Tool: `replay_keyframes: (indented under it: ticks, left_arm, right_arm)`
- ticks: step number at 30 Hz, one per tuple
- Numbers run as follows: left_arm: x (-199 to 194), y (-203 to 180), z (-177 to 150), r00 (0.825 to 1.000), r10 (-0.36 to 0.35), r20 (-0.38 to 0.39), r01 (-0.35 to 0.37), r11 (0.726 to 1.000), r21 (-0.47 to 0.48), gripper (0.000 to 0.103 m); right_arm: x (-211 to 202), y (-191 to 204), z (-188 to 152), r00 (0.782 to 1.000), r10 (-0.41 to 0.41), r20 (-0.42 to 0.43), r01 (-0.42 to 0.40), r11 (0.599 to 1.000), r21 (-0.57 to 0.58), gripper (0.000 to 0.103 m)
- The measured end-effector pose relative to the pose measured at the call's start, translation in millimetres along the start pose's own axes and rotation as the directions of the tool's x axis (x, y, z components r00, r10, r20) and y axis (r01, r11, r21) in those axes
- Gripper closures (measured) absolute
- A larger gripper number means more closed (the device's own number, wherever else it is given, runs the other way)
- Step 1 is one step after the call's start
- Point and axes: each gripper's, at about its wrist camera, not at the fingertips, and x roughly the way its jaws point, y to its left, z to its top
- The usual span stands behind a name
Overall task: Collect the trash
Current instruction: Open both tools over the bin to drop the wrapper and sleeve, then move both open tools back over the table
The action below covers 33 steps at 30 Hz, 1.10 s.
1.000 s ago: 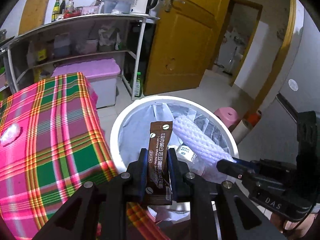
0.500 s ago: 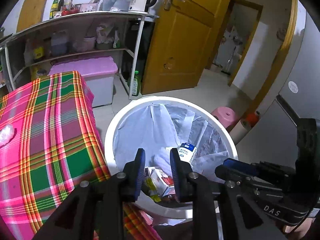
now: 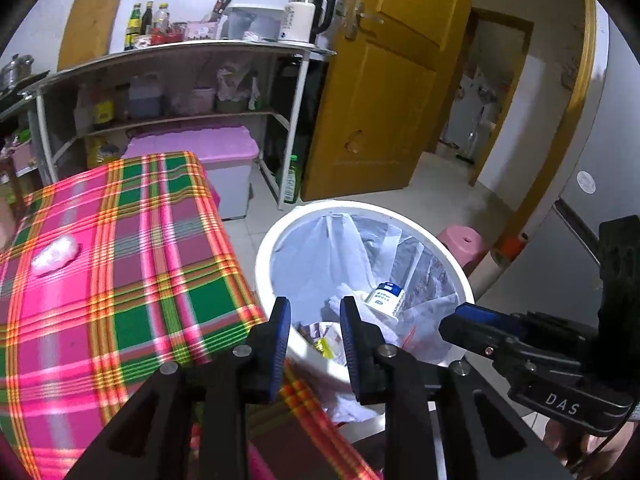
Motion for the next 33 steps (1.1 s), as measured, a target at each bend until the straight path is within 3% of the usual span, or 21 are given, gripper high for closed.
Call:
replay_keyframes:
  ticks: [17, 21, 33]
  left_arm:
    - [-63, 37, -29, 0.997, 0.067, 0.045, -0.064, 0.995, -0.077, 0.078]
    - [-74, 45, -37, 0.995, 0.082, 0.053, -0.077, 0.992, -0.095, 0.078]
    - [-105, 77, -51, 0.986, 0.151, 0.071, -0.139, 0.979, -0.152, 0.078]
  right_arm:
    - [-13, 58, -11, 0.997, 0.073, -0.001, -0.073, 0.991, -0.111, 0.077]
    - [-15, 73, -15, 0.996, 0.088, -0.006, -0.088, 0.987, -0.136, 0.069]
    - [-11, 113, -18, 0.989, 0.147, -0.03, -0.15, 0.967, -0.205, 0.069]
